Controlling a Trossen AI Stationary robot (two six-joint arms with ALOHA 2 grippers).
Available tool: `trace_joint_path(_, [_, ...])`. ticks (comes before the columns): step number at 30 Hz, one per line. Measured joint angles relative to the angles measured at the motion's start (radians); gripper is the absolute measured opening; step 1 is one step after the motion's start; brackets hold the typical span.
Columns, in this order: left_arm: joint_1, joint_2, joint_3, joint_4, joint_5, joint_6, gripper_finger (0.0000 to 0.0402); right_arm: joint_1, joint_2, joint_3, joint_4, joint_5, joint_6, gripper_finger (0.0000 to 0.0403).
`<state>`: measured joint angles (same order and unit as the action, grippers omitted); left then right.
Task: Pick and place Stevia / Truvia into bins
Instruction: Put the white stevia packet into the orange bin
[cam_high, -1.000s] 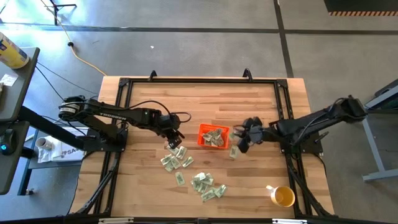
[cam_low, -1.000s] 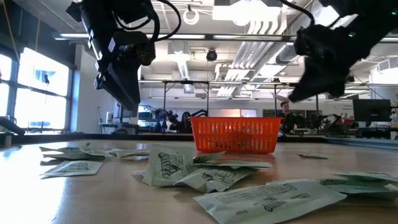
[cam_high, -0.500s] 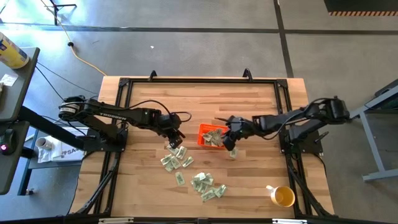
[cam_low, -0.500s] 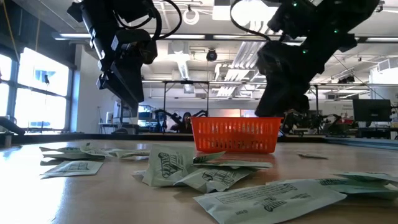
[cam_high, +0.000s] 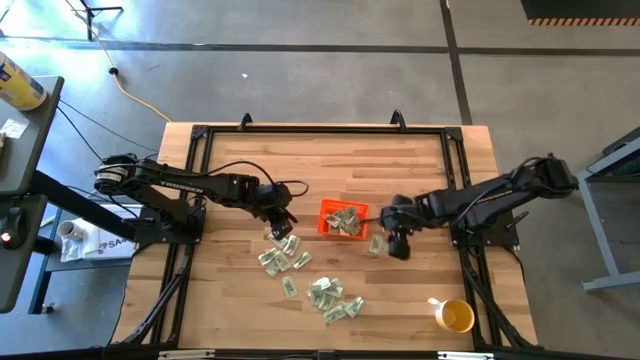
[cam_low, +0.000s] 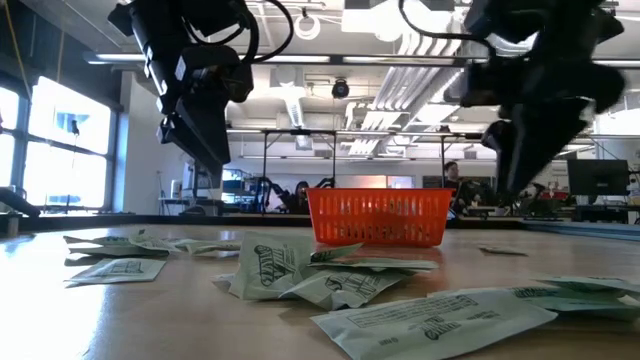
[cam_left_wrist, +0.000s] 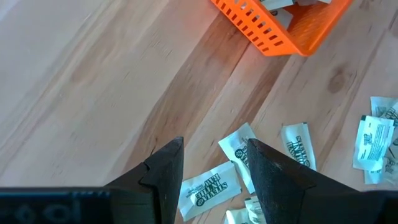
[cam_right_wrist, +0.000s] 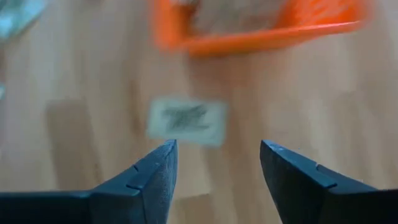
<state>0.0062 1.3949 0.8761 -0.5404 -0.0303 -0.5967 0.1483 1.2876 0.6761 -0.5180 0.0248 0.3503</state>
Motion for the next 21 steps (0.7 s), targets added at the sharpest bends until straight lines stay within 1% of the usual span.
trace_joint_path(4, [0.0, 0.0, 0.0, 0.0, 0.002, 0.022, 0.0211, 0.027, 0.055, -0.011, 0.072, -0.004, -0.149, 0.0216])
trace_joint_path(9, [0.0, 0.0, 0.0, 0.0, 0.002, 0.024, 0.0211, 0.045, 0.157, -0.012, 0.177, -0.02, -0.28, 0.0222])
trace_joint_path(14, [0.0, 0.0, 0.0, -0.001, 0.003, 0.024, 0.0211, 0.039, 0.228, -0.012, 0.212, -0.016, -0.287, 0.0224])
trace_joint_path(21, [0.0, 0.0, 0.0, -0.007, 0.003, 0.024, 0.0211, 0.02, 0.249, -0.012, 0.223, -0.033, -0.305, 0.0223])
